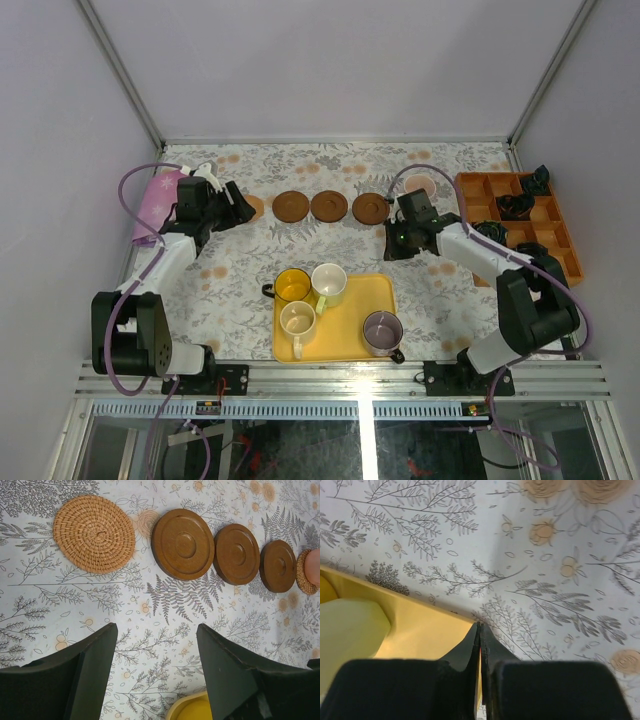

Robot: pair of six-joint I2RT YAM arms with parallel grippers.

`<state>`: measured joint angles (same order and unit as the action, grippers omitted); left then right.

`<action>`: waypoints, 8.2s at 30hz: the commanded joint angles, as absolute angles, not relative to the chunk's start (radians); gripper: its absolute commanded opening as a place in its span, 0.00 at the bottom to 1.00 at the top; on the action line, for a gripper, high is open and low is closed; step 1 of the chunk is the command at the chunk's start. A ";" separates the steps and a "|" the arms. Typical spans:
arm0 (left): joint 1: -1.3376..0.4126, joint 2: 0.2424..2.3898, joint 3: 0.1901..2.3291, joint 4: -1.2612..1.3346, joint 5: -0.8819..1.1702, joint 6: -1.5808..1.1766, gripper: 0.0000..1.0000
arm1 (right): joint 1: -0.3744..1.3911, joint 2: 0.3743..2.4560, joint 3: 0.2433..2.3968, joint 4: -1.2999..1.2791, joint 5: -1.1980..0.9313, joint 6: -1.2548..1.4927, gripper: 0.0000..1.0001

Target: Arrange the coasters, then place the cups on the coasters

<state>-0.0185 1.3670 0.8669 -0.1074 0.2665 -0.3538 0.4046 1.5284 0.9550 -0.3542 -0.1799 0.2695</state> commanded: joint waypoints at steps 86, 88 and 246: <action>-0.034 1.394 0.859 -0.075 0.306 -0.382 0.67 | 0.948 1.079 0.812 -0.843 0.005 0.618 0.50; -0.034 1.388 0.862 -0.086 0.299 -0.377 0.66 | 0.948 1.108 0.805 -0.834 0.013 0.615 0.42; -0.043 1.403 0.872 -0.103 0.242 -0.356 0.67 | 0.708 1.389 1.132 -0.329 0.446 0.253 0.00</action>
